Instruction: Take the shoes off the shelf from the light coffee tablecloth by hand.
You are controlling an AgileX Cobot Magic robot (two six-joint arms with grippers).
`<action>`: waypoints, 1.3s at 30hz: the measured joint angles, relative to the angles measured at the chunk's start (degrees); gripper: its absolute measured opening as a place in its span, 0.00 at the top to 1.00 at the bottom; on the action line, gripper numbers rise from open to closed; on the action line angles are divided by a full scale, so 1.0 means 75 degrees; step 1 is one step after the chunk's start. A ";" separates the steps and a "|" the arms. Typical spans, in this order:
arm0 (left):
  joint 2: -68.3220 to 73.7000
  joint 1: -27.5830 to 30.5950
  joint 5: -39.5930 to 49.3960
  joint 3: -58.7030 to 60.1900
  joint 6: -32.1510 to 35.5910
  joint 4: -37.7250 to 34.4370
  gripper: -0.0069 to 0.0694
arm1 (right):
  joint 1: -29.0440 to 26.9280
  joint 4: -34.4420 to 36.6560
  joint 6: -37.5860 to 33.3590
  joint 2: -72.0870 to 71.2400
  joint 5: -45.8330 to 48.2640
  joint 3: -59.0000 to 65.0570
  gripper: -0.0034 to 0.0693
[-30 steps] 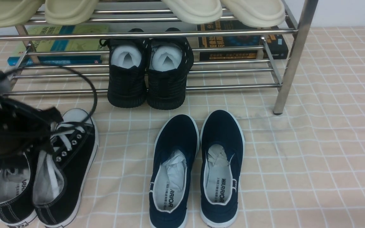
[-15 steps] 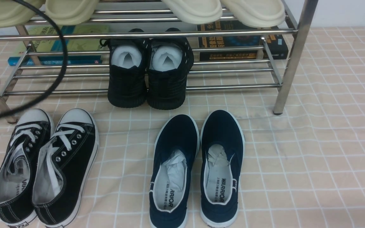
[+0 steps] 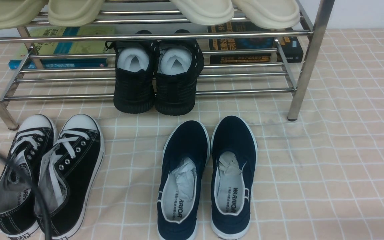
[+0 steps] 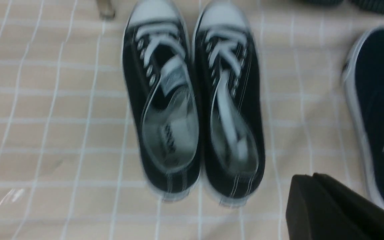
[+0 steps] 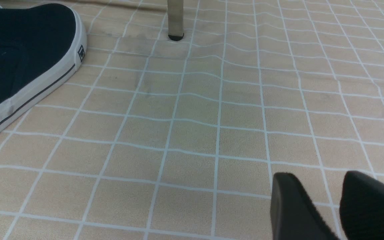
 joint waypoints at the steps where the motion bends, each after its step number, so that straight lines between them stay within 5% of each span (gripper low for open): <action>1: -0.0289 0.0000 -0.0471 0.0343 -0.0036 -0.0107 0.91 | 0.0000 0.0000 0.0000 0.0000 0.0000 0.0000 0.62; 6: -0.1159 0.0000 -0.2010 0.1464 -0.0068 -0.0361 0.90 | 0.0000 0.0000 0.0000 0.0000 0.0000 0.0000 0.62; 25: -0.1255 0.0000 -0.2634 0.2446 -0.0269 0.0782 0.87 | 0.0000 0.0000 0.0000 0.0000 0.0000 0.0000 0.62; 30: -0.2139 0.0000 -0.3864 0.3868 -0.0340 0.0791 0.86 | 0.0000 0.0000 0.0000 0.0000 0.0000 0.0000 0.62; 39: -0.3220 0.0000 -0.4203 0.5317 -0.0394 0.0793 0.85 | 0.0000 0.0000 0.0000 0.0000 0.0000 0.0000 0.62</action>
